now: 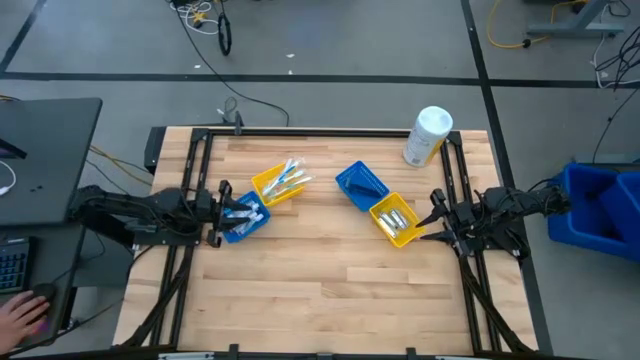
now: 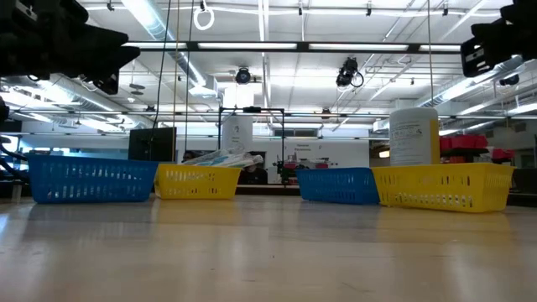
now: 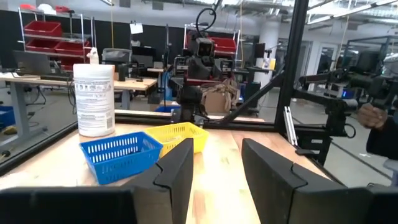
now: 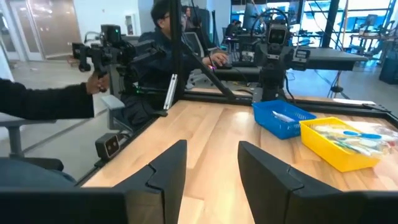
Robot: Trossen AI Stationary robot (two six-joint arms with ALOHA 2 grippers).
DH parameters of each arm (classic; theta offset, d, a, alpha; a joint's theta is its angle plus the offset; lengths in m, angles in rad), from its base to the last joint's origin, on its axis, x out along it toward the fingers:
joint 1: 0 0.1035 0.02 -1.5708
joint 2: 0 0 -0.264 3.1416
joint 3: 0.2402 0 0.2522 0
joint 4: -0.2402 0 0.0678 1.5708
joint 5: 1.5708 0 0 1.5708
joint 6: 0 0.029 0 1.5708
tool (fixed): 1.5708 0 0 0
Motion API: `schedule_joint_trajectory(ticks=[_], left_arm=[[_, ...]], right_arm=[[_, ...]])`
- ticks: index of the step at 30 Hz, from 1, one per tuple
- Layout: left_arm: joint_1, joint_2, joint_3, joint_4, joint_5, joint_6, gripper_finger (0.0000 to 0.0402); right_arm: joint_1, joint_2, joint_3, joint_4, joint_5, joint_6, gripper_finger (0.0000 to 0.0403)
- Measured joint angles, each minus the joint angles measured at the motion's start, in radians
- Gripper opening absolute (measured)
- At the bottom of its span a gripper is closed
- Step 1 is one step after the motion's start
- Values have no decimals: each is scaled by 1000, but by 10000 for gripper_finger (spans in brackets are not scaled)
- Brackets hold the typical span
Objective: Pick & Place Travel size toiletries
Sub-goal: Return to Home Position
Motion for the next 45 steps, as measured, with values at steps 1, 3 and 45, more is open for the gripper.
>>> schedule_joint_trajectory(ticks=[1,3,45], left_arm=[[0,0,0,-3,0,9,144],[0,0,0,-22,0,18,143],[0,1,-1,-67,-49,-48,146]], right_arm=[[0,0,0,5,-3,3,155],[0,0,0,17,-4,20,157],[0,2,-214,342,-55,138,154]])
